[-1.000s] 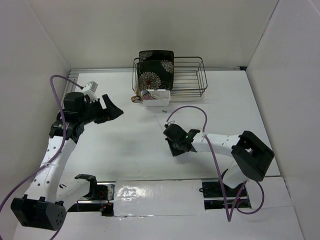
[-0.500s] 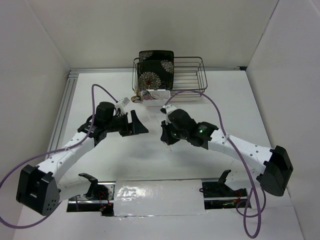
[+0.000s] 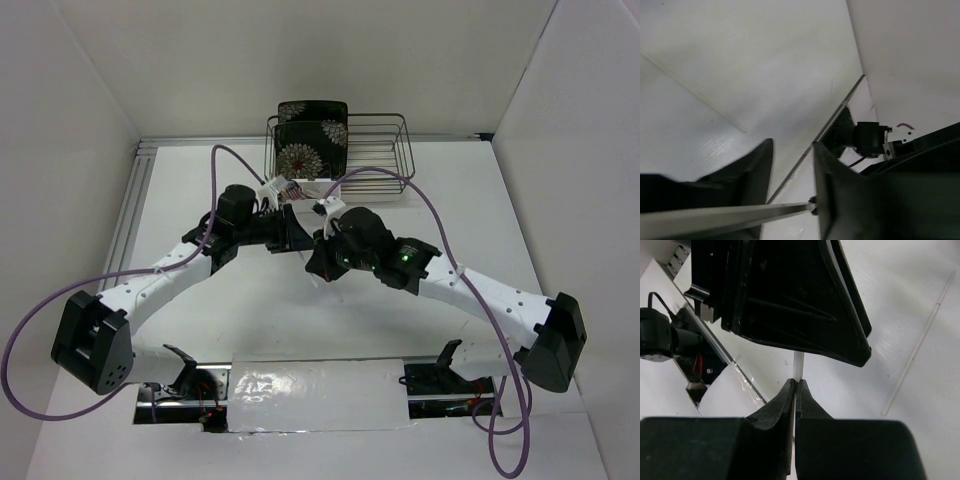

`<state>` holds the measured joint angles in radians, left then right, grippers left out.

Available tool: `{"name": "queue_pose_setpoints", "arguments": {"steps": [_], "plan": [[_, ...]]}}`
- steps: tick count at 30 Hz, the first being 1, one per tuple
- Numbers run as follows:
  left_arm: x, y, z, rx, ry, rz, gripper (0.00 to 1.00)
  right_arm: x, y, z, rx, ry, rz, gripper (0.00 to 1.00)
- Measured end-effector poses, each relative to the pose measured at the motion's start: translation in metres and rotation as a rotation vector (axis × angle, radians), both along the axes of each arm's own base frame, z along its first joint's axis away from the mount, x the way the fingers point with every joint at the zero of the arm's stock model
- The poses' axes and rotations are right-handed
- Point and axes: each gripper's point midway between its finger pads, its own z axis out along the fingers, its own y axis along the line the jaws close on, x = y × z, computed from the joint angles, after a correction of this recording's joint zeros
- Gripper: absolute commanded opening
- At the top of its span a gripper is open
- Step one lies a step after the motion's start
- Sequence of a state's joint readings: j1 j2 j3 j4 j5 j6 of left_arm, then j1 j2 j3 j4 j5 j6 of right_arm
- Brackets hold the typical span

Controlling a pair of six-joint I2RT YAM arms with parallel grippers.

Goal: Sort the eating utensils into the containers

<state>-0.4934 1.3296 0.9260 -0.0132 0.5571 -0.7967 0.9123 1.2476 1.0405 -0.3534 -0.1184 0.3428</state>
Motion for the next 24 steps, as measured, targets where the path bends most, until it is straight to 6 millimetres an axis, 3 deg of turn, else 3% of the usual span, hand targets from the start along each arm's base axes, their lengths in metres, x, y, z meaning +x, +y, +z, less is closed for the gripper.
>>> {"name": "queue_pose_setpoints", "arguments": {"steps": [2,5,7,9,12,13,16,21,24], "plan": [[0.0,-0.004,0.005,-0.011,-0.016,-0.01,0.31,0.002,0.001,0.004,0.007,-0.007,-0.004,0.0],[0.001,-0.011,0.021,-0.044,-0.066,-0.038,0.04,0.005,0.001,0.008,0.01,-0.017,-0.022,0.0],[0.001,-0.012,0.024,-0.048,-0.084,-0.047,0.0,0.009,0.001,0.013,0.011,-0.026,-0.04,0.02],[0.002,-0.014,0.031,-0.059,-0.11,-0.059,0.0,0.014,0.001,0.02,0.014,-0.037,-0.06,0.1],[0.012,-0.015,0.047,-0.05,-0.199,-0.074,0.0,0.021,-0.003,0.035,0.018,-0.054,-0.101,0.45],[0.018,-0.015,0.058,-0.05,-0.242,-0.08,0.0,0.024,-0.005,0.039,0.022,-0.058,-0.117,0.63],[0.047,-0.012,0.102,-0.062,-0.409,-0.072,0.0,0.034,-0.024,0.049,0.022,-0.075,-0.188,1.0],[0.093,0.0,0.191,-0.101,-0.816,-0.028,0.0,0.048,-0.083,0.072,0.074,-0.137,-0.37,1.0],[0.108,-0.004,0.221,-0.127,-1.021,-0.064,0.0,0.046,-0.105,0.073,0.098,-0.146,-0.44,1.0]]}}
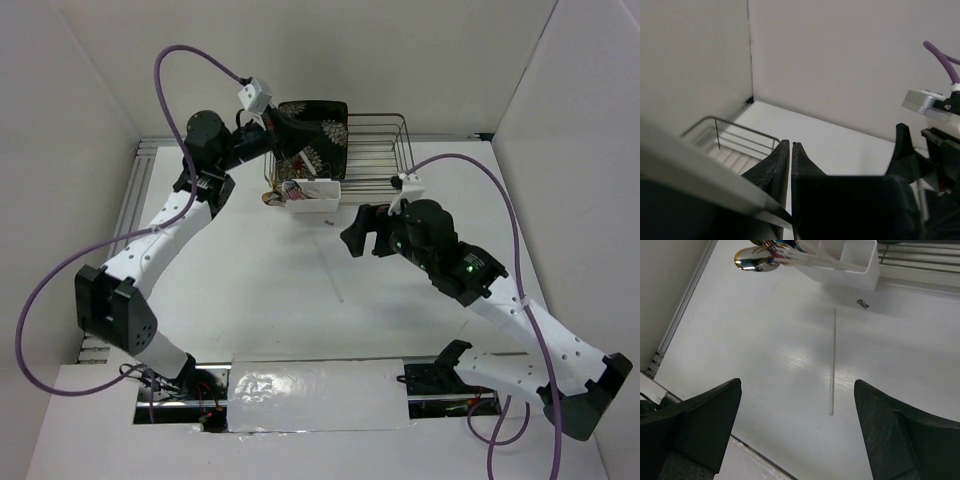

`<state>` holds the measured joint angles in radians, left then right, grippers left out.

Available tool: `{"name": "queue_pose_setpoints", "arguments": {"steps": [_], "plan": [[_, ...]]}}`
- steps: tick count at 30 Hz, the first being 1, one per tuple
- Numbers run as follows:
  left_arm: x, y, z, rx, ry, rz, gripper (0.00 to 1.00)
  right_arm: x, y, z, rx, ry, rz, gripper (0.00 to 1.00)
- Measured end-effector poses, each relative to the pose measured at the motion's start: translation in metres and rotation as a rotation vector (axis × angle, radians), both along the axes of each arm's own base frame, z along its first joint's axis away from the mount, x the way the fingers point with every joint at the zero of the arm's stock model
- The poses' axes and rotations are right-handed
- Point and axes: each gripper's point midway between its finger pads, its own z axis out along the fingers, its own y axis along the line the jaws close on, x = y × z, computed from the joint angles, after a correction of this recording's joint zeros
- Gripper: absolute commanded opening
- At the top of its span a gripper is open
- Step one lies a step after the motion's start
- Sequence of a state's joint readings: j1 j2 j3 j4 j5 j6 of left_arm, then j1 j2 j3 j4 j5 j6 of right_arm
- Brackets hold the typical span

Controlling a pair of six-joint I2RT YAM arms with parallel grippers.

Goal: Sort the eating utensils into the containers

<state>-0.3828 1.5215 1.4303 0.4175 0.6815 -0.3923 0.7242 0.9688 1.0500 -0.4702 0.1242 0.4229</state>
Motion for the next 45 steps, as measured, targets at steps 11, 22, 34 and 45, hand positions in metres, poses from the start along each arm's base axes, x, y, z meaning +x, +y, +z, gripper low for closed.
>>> {"name": "queue_pose_setpoints", "arguments": {"steps": [11,22,34,45], "plan": [[0.057,-0.034,-0.066,0.051,-0.177,-0.141,0.0,0.0,-0.012,-0.065,-0.106,0.127,-0.057,1.0],[0.071,-0.044,-0.122,0.124,-0.202,-0.22,0.0,0.011,-0.008,-0.087,-0.188,0.145,-0.037,1.0],[0.077,-0.047,-0.149,0.17,-0.251,-0.24,0.11,0.018,0.003,-0.111,-0.226,0.189,0.01,1.0],[0.08,-0.046,-0.159,0.186,-0.245,-0.223,0.52,0.024,0.009,-0.144,-0.276,0.25,0.024,0.94]]}}
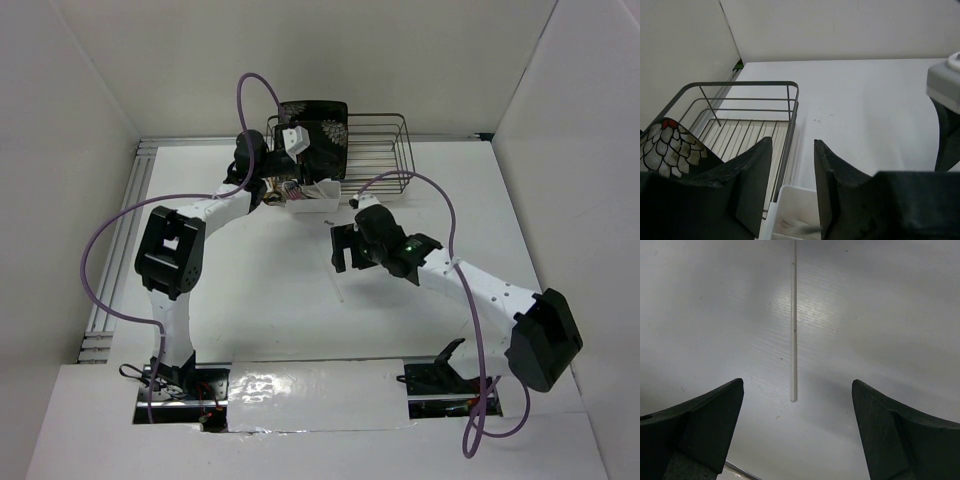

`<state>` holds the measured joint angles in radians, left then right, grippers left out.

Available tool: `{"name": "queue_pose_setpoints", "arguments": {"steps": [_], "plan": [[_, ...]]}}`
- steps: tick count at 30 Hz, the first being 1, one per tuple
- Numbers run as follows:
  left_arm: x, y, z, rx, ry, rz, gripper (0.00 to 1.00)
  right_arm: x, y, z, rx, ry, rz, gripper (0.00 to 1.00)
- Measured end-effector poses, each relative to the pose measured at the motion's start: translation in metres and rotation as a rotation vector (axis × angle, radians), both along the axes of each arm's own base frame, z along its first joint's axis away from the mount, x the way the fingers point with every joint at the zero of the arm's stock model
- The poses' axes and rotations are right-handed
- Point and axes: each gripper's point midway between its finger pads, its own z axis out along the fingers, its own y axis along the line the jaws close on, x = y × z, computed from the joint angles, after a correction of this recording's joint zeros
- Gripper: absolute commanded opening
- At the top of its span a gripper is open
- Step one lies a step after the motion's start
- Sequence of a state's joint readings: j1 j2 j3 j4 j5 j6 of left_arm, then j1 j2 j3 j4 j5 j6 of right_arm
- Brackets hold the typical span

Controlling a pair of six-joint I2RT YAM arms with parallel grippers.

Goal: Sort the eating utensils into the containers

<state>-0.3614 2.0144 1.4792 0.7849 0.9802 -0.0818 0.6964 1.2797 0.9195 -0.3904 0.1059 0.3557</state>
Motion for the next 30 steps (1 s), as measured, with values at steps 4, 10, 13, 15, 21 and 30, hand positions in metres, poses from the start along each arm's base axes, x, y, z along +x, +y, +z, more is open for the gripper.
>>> {"name": "queue_pose_setpoints", "arguments": {"steps": [4,10,13,15,21,30], "plan": [[0.002,0.0,-0.001,0.002,0.005,0.01,0.63,-0.005,0.0,-0.013,-0.005,0.028,0.009,0.93],[0.009,0.006,-0.002,0.004,0.037,0.056,0.9,-0.004,0.003,-0.025,-0.014,0.047,0.027,0.85],[0.024,0.014,0.018,-0.016,0.061,0.148,0.96,-0.005,0.005,-0.039,-0.034,0.078,0.036,0.81],[0.038,0.024,0.046,-0.045,0.06,0.236,0.98,-0.005,0.007,-0.049,-0.045,0.1,0.041,0.78],[0.041,0.083,0.165,-0.181,-0.006,0.489,1.0,-0.008,0.011,-0.069,-0.057,0.142,0.058,0.73],[-0.015,0.174,0.257,-0.314,-0.03,0.701,1.0,-0.011,0.024,-0.088,-0.075,0.158,0.092,0.66]]}}
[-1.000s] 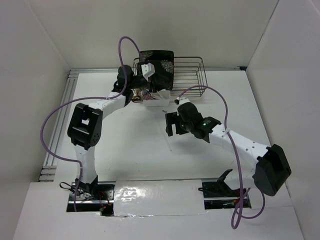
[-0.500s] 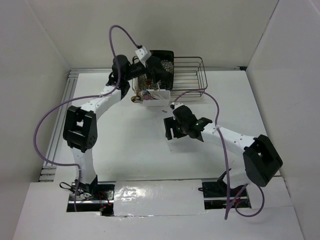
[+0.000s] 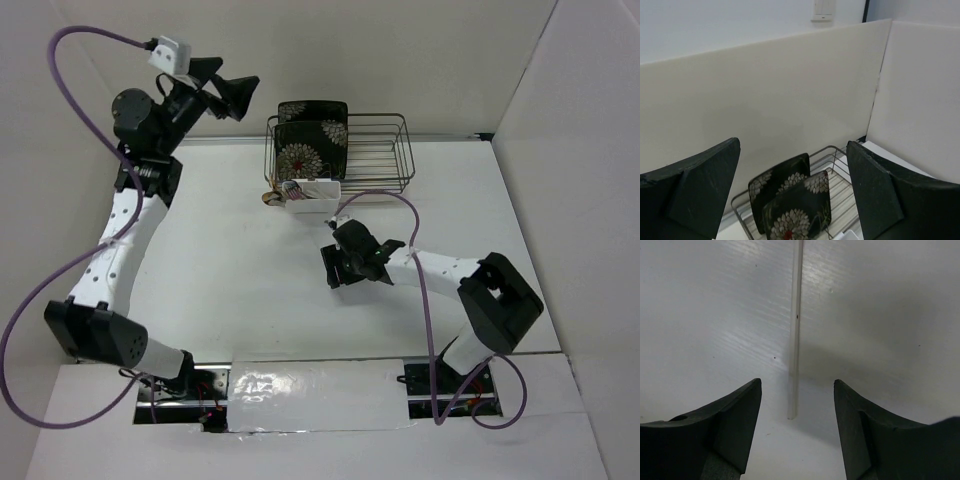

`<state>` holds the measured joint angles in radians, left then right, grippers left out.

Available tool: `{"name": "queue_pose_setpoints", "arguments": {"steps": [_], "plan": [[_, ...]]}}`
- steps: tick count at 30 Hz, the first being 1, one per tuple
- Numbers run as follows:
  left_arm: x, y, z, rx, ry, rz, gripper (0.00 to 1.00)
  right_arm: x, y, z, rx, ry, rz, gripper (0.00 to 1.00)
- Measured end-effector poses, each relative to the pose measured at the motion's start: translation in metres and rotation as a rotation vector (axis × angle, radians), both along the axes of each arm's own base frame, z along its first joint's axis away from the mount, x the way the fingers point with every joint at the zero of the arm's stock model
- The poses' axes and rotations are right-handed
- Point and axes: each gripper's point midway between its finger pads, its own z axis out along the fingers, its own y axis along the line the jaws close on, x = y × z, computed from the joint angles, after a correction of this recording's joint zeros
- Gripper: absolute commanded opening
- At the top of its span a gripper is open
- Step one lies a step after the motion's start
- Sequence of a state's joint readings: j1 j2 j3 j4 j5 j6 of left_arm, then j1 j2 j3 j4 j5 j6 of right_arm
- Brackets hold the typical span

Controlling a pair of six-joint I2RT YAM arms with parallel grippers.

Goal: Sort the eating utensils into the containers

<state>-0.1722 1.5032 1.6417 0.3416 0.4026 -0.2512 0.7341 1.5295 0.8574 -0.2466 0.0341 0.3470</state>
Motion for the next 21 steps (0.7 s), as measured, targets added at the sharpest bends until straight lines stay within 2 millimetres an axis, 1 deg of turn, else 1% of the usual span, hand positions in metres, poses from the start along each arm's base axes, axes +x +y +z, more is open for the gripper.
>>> {"name": "queue_pose_setpoints", "arguments": {"steps": [3,4,5,6,7,10,13,14,15,16,17,19,20,21], "plan": [[-0.023,0.017,-0.005,-0.018,0.04,0.031,1.0,-0.005,0.001,-0.013,-0.034,0.023,0.011,0.64],[-0.029,0.021,-0.01,-0.021,0.059,0.037,1.0,-0.007,0.002,-0.017,-0.043,0.028,0.015,0.63],[-0.036,0.023,-0.015,-0.024,0.079,0.04,1.0,-0.008,0.002,-0.019,-0.051,0.03,0.017,0.6],[-0.043,0.025,-0.021,-0.024,0.098,0.045,1.0,-0.009,0.002,-0.022,-0.06,0.031,0.016,0.6],[-0.049,0.027,-0.028,-0.021,0.121,0.051,1.0,-0.009,0.002,-0.024,-0.069,0.032,0.015,0.58],[-0.065,0.033,-0.048,-0.017,0.181,0.069,1.0,-0.011,0.0,-0.032,-0.099,0.038,0.012,0.46],[-0.08,0.038,-0.068,-0.011,0.24,0.091,1.0,-0.01,0.001,-0.034,-0.105,0.029,0.007,0.38],[-0.085,0.04,-0.075,-0.008,0.262,0.097,1.0,-0.009,0.002,-0.034,-0.108,0.023,0.005,0.34],[-0.09,0.042,-0.08,-0.008,0.278,0.105,0.99,-0.008,0.002,-0.035,-0.113,0.016,0.004,0.32],[-0.093,0.045,-0.088,-0.007,0.308,0.119,0.98,-0.007,0.002,-0.035,-0.118,0.008,0.002,0.27],[-0.099,0.047,-0.091,-0.009,0.312,0.124,0.98,-0.007,0.002,-0.035,-0.124,0.001,0.001,0.23],[-0.106,0.054,-0.105,-0.048,0.376,0.166,0.98,-0.005,0.003,-0.037,-0.132,-0.012,-0.002,0.11],[-0.108,0.058,-0.113,-0.072,0.415,0.188,0.97,-0.004,0.005,-0.037,-0.132,-0.019,-0.002,0.0],[-0.108,0.061,-0.125,-0.098,0.463,0.211,0.97,-0.002,0.007,-0.037,-0.129,-0.027,-0.002,0.0]]}}
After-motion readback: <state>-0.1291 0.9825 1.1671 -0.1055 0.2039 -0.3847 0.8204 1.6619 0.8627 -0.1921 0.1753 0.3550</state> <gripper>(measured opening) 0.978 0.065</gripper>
